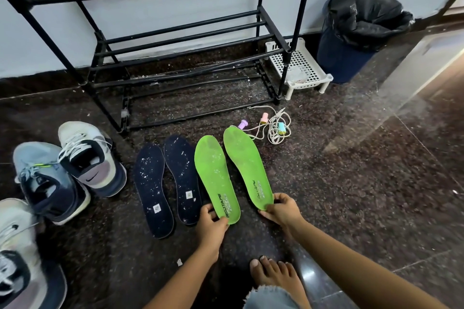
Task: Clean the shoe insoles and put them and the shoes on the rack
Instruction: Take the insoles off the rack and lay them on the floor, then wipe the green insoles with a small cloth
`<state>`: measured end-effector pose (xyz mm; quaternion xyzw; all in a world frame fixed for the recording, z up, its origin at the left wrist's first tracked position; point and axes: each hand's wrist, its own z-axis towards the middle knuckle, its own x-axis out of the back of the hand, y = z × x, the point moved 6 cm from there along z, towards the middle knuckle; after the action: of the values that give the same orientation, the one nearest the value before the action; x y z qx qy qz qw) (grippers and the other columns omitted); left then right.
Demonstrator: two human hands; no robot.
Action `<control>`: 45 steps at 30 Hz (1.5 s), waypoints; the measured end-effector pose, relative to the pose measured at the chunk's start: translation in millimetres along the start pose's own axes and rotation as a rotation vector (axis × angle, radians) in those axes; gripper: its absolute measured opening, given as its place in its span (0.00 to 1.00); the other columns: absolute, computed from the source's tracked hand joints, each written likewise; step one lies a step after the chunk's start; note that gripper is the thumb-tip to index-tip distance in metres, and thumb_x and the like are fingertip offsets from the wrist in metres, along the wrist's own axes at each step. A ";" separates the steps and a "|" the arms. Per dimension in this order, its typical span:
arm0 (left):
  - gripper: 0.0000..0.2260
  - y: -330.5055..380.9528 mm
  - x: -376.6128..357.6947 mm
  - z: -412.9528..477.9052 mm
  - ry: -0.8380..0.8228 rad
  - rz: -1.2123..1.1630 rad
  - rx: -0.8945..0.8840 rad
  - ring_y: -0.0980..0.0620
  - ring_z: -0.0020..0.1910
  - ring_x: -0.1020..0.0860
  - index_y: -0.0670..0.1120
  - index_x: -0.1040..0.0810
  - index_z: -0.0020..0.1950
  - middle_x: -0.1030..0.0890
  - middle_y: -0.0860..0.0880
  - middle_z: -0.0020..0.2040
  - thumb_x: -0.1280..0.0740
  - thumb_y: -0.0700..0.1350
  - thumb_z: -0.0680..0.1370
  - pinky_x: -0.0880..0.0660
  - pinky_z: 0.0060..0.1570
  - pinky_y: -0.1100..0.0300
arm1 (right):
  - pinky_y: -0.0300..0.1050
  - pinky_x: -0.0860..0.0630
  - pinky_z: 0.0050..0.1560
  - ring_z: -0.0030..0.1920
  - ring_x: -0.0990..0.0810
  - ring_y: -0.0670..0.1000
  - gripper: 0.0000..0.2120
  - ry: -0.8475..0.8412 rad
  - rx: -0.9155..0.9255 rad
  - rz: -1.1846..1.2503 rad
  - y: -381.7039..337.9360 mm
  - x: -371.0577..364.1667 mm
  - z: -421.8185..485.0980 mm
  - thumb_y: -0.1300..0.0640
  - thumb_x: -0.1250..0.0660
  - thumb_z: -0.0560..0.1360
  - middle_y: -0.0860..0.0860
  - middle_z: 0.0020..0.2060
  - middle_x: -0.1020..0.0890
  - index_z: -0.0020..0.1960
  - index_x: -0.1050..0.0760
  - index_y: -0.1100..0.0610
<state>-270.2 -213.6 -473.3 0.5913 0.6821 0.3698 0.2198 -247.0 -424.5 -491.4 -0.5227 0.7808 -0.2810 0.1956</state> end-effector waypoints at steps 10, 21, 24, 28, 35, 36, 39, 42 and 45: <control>0.22 20.4 -4.3 19.8 0.147 0.479 -0.165 0.45 0.53 0.21 0.43 0.30 0.66 0.21 0.44 0.59 0.28 0.36 0.74 0.22 0.51 0.51 | 0.38 0.22 0.31 0.27 0.22 0.46 0.11 0.064 0.196 -0.586 -27.7 -5.1 -1.1 0.68 0.30 0.67 0.53 0.32 0.20 0.47 0.26 0.59; 0.21 34.3 -6.4 3.0 0.232 0.738 -0.177 0.46 0.48 0.23 0.46 0.34 0.66 0.30 0.45 0.63 0.31 0.46 0.77 0.30 0.35 0.56 | 0.40 0.24 0.36 0.30 0.21 0.49 0.16 0.013 0.277 -0.821 -45.9 -5.2 7.8 0.61 0.26 0.65 0.54 0.37 0.18 0.47 0.31 0.57; 0.22 62.2 -14.7 5.9 0.248 0.690 -0.262 0.45 0.52 0.22 0.45 0.33 0.67 0.30 0.44 0.64 0.31 0.46 0.76 0.30 0.35 0.57 | 0.47 0.22 0.43 0.35 0.21 0.51 0.14 0.074 0.321 -0.713 -72.5 1.9 9.9 0.59 0.27 0.67 0.51 0.36 0.20 0.47 0.30 0.56; 0.20 113.2 -42.8 19.1 0.174 0.558 -0.377 0.49 0.45 0.23 0.45 0.32 0.65 0.31 0.45 0.65 0.31 0.44 0.76 0.24 0.40 0.54 | 0.52 0.20 0.47 0.32 0.22 0.50 0.11 0.131 0.380 -0.581 -124.3 7.1 16.0 0.60 0.28 0.67 0.49 0.33 0.22 0.43 0.30 0.55; 0.17 178.7 -106.7 33.6 -0.026 0.472 -0.521 0.52 0.46 0.25 0.43 0.30 0.63 0.29 0.45 0.63 0.31 0.40 0.76 0.33 0.45 0.65 | 0.44 0.26 0.43 0.40 0.21 0.52 0.09 0.246 0.495 -0.620 -207.3 25.8 35.0 0.58 0.30 0.68 0.53 0.40 0.20 0.46 0.27 0.57; 0.17 184.3 -114.7 36.5 -0.043 0.460 -0.538 0.53 0.44 0.25 0.42 0.29 0.63 0.28 0.45 0.62 0.31 0.39 0.75 0.34 0.44 0.68 | 0.44 0.27 0.43 0.42 0.22 0.52 0.09 0.257 0.508 -0.639 -216.8 29.8 39.6 0.58 0.30 0.69 0.53 0.41 0.20 0.47 0.27 0.58; 0.16 199.1 -134.8 43.6 -0.087 0.441 -0.576 0.60 0.40 0.27 0.41 0.28 0.62 0.28 0.46 0.60 0.31 0.38 0.75 0.36 0.41 0.73 | 0.39 0.32 0.43 0.44 0.25 0.50 0.08 0.271 0.552 -0.684 -244.3 40.0 53.7 0.59 0.33 0.72 0.51 0.42 0.22 0.50 0.27 0.58; 0.16 209.8 -148.0 54.2 -0.107 0.441 -0.603 0.62 0.38 0.27 0.40 0.27 0.61 0.27 0.46 0.58 0.30 0.37 0.75 0.33 0.38 0.75 | 0.41 0.31 0.46 0.49 0.24 0.54 0.13 0.280 0.602 -0.828 -272.2 44.6 74.6 0.60 0.34 0.72 0.54 0.47 0.22 0.56 0.27 0.60; 0.15 217.2 -151.9 65.6 -0.122 0.449 -0.622 0.63 0.39 0.26 0.42 0.27 0.59 0.25 0.47 0.57 0.29 0.37 0.75 0.32 0.37 0.78 | 0.45 0.31 0.54 0.57 0.26 0.59 0.20 0.261 0.660 -1.049 -299.7 40.9 102.1 0.60 0.32 0.71 0.60 0.57 0.26 0.61 0.30 0.63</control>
<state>-50.9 -338.9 -369.5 0.6520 0.3765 0.5620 0.3425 10.4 -575.0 -377.3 -0.7093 0.3103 -0.6271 0.0858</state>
